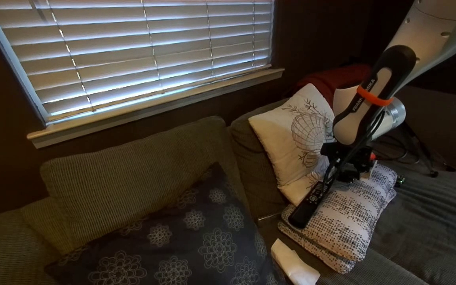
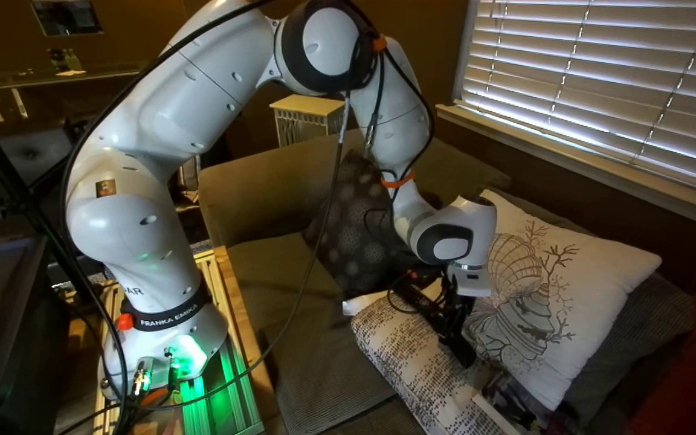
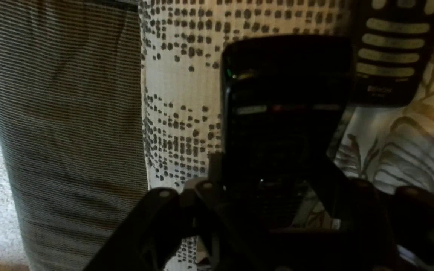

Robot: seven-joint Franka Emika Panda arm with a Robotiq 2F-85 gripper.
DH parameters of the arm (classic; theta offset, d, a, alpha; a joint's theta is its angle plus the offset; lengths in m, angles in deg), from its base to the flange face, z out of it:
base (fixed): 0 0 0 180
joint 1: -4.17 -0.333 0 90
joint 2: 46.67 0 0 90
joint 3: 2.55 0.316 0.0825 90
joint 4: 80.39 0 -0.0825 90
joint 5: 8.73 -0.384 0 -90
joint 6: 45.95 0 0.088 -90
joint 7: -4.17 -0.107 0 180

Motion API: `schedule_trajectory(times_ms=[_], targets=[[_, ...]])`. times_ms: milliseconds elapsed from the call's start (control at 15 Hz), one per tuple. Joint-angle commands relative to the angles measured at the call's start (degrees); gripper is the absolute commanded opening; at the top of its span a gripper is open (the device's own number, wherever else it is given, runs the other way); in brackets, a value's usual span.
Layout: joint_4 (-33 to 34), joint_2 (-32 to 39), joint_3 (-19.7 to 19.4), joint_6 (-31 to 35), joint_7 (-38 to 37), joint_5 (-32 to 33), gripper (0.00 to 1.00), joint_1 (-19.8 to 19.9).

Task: Put the remotes on top of the pillow

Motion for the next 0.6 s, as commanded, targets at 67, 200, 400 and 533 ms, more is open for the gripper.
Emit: schedule_trajectory(times_ms=[67, 200, 400, 533], targets=[[4.3, 2.0, 0.3, -6.3, -2.0, -0.8, 0.35, 1.0], [5.2, 2.6, 0.4, -7.0, -2.4, -0.6, 0.35, 1.4], [6.1, 3.0, 0.6, -8.0, -2.7, -0.4, 0.85, 1.8], [6.1, 2.8, 0.8, -7.8, -2.8, -0.6, 0.92, 2.1]])
